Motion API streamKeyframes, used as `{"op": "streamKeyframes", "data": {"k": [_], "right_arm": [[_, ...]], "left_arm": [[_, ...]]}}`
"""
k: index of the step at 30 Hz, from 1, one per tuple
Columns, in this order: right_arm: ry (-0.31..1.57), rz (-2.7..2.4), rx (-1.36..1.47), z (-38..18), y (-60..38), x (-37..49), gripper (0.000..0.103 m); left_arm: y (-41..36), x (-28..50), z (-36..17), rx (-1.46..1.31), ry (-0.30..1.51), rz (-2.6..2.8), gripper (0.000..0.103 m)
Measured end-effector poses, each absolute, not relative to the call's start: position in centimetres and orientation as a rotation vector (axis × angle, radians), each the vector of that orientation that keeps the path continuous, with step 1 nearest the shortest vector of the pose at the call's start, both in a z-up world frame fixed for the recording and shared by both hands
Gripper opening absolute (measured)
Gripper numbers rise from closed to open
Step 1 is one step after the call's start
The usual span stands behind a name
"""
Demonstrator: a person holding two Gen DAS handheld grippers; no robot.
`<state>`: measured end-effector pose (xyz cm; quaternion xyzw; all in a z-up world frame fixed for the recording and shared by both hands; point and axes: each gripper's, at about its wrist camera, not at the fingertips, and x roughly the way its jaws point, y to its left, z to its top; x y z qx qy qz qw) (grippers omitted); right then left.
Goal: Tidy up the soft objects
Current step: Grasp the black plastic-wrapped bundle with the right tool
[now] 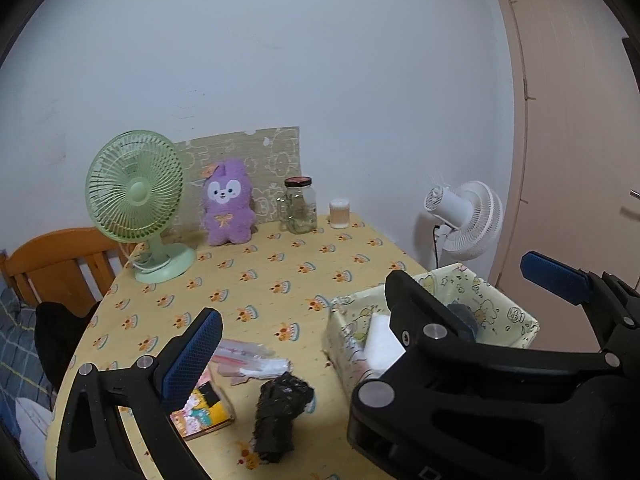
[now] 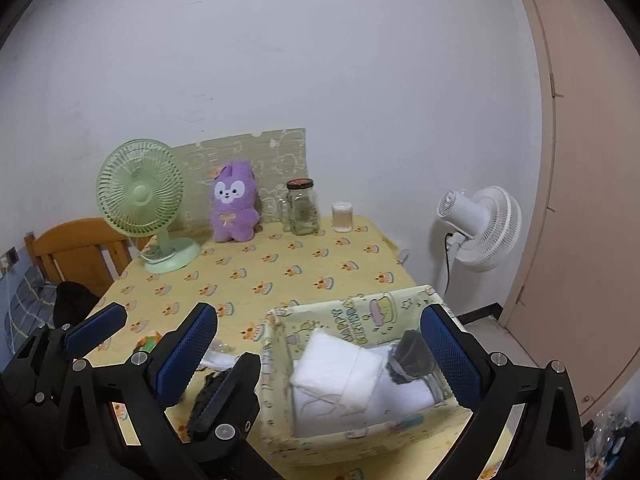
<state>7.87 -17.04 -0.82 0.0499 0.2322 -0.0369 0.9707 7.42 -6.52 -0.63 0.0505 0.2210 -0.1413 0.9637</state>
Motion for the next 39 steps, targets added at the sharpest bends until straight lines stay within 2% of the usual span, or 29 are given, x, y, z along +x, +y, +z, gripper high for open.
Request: {"op": "streamKeyframes", "data": {"k": [19,33,39], "right_arm": [[0.459,0.004,0.094,-1.7,-12.1,6.6,0.103],[0.532,0.07,0.081,-5.7,-8.9,7.5,0.102],[0.576,0.097,0.093,-7.5,-7.2,8.0,0.098]], "left_arm": [[-1.5,5.6,-1.8,0.087,0.427,-0.207,0.103],[1.3,5.9,-6.1,0.065,0.501,-0.115,0.103],[2.9,6.1,-7.9,0.044,0.545,-0.093,0.103]]}}
